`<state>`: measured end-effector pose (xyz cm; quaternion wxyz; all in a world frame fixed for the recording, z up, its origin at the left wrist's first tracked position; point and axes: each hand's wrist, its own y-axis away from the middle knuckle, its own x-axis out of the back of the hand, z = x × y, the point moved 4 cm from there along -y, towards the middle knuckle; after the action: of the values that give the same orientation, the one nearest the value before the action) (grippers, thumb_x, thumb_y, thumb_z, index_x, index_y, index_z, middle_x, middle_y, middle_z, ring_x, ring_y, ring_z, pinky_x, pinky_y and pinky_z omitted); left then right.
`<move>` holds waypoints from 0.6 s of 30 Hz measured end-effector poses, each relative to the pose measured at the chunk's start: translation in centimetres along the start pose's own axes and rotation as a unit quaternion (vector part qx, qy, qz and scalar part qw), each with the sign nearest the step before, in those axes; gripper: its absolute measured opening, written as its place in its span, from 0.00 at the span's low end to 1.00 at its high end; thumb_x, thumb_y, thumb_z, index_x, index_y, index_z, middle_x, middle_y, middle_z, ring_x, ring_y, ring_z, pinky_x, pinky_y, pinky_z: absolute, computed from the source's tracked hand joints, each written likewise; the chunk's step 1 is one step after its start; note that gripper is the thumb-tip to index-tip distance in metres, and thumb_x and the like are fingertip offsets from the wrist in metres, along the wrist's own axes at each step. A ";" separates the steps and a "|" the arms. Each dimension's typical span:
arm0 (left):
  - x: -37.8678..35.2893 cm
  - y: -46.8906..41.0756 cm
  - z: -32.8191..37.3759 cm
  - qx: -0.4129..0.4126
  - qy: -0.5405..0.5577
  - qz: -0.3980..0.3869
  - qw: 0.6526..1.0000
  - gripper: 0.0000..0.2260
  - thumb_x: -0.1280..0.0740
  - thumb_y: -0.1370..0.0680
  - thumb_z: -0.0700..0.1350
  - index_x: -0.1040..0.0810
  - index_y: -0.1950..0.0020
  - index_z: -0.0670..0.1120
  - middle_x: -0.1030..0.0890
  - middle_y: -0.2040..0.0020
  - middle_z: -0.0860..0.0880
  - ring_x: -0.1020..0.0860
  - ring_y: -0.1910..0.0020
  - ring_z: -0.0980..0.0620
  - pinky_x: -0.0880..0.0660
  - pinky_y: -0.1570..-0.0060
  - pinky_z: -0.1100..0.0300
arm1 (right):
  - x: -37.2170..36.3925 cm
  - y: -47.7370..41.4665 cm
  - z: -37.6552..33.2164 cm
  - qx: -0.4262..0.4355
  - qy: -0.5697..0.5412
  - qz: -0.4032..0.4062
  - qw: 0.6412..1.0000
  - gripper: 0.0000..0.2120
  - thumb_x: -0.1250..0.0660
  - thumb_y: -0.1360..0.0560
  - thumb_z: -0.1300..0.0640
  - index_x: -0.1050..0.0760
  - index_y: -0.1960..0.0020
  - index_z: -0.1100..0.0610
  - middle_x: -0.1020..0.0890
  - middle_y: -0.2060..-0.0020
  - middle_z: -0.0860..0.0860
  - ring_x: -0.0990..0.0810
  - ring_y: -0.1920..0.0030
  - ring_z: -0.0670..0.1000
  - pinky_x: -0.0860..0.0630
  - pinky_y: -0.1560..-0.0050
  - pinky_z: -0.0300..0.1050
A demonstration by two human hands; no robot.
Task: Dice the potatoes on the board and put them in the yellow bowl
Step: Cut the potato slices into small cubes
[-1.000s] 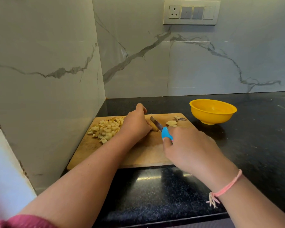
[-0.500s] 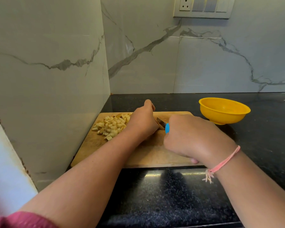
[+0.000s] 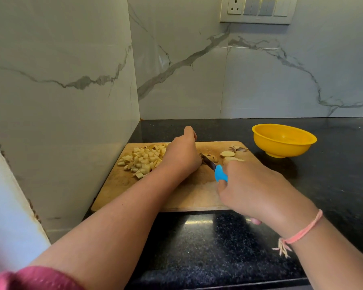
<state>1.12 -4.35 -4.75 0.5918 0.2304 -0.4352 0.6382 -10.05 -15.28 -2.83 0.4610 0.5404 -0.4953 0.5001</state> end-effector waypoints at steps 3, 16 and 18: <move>0.0 -0.1 0.0 0.006 0.002 -0.001 1.000 0.20 0.31 0.24 0.37 0.35 0.36 0.47 0.21 0.51 0.47 0.22 0.54 0.51 0.21 0.55 0.57 | -0.1 0.9 0.6 -0.003 0.009 -0.014 1.000 0.18 0.45 0.20 0.50 0.36 0.31 0.50 0.31 0.64 0.46 0.32 0.72 0.43 0.36 0.73 0.35; 0.0 0.5 0.8 -0.066 -0.022 -0.070 0.995 0.23 0.34 0.23 0.40 0.32 0.29 0.52 0.28 0.32 0.51 0.27 0.37 0.51 0.25 0.42 0.57 | 2.5 -0.5 4.9 -0.021 -0.199 0.042 0.979 0.16 0.43 0.22 0.51 0.30 0.35 0.49 0.24 0.74 0.51 0.30 0.84 0.46 0.34 0.79 0.35; -0.6 0.8 1.1 -0.095 -0.045 -0.117 0.988 0.25 0.36 0.22 0.42 0.35 0.26 0.51 0.29 0.30 0.50 0.28 0.36 0.51 0.27 0.39 0.58 | 3.3 -2.3 5.1 -0.012 -0.207 0.061 0.976 0.16 0.43 0.22 0.53 0.29 0.36 0.50 0.24 0.75 0.52 0.30 0.84 0.47 0.35 0.80 0.34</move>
<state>0.26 -5.51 -4.86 0.6614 0.2513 -0.4897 0.5094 -7.33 -20.44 0.08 0.3239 0.5952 -0.6181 0.3985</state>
